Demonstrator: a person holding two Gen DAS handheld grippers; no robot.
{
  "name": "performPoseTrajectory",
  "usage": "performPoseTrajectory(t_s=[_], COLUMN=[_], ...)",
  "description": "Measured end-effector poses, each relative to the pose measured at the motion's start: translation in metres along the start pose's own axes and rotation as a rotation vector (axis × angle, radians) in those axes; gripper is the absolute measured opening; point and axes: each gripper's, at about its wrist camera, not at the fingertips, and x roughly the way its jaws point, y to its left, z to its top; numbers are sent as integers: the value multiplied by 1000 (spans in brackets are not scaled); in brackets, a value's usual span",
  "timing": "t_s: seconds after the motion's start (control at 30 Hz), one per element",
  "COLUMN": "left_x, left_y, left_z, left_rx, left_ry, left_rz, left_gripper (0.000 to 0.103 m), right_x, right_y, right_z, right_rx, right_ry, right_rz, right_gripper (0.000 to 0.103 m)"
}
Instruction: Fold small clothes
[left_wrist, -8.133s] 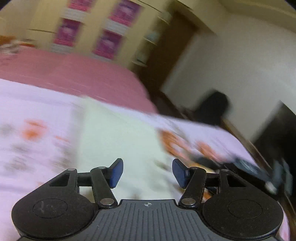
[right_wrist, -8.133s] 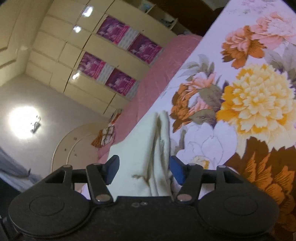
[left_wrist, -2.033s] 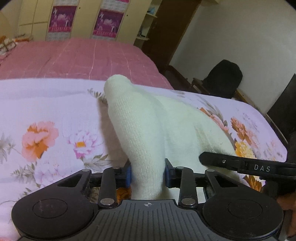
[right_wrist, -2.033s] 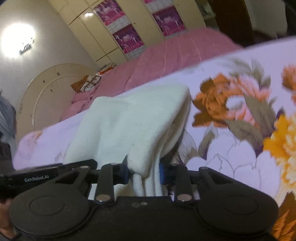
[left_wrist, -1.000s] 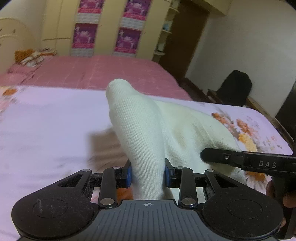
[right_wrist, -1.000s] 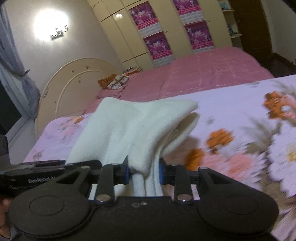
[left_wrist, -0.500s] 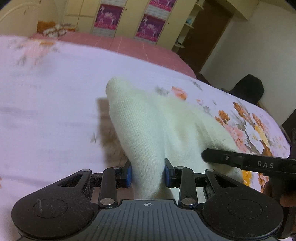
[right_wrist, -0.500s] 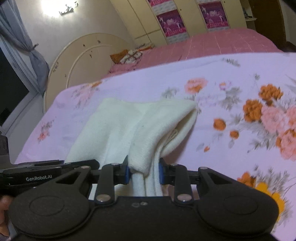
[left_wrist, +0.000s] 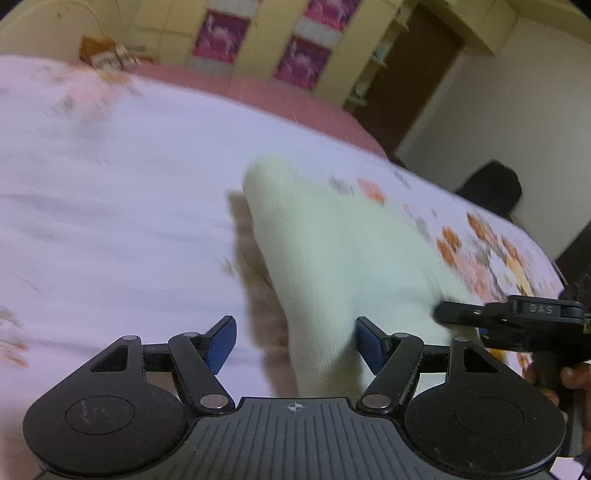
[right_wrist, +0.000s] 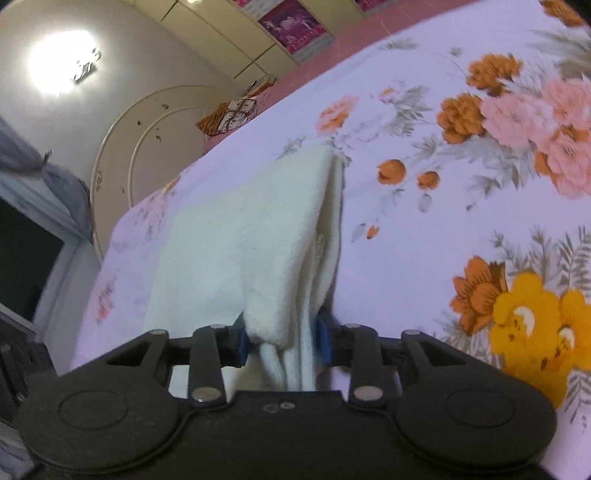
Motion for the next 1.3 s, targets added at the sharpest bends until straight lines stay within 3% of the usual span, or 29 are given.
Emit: performPoseTrajectory(t_s=[0.1,0.17,0.23,0.33,0.43,0.5,0.6,0.73,0.87,0.97,1.07,1.3], left_x=[-20,-17,-7,17,37,41,39,27,8,12,15,1], left_y=[-5,-14,-28,-44,-53,-56,-57,-62,-61,-61,-65,-69], left_z=[15,26,33,38,37,34,31,33,23,12,8,4], left_rx=[31,63,119,157,204,225,233,230,205,205,229,237], left_ry=[-82,-92,-83,-57,-1,7,4,-11,-33,-10,-4,-14], left_rz=[22,-10,-24,-42,10,29,37,52,43,75,104,122], left_gripper=[70,70,69,69,69,69,69,69,69,69,69,69], right_x=[-24,-37,-36,-16,12,26,24,25,-4,-13,-2,-12], right_y=[9,22,40,70,80,70,60,69,80,83,76,71], right_z=[7,13,20,22,19,17,18,18,12,-4,-14,-12], right_rx=[-17,-74,-175,-355,-472,-484,-444,-480,-480,-520,-566,-510], right_ry=[-82,-162,-187,-151,-77,-38,-51,-41,-80,-51,0,-12], right_rz=[-40,-79,-92,-140,-245,-306,-274,-295,-266,-261,-334,-301], right_gripper=[38,30,24,23,21,19,19,19,25,25,28,31])
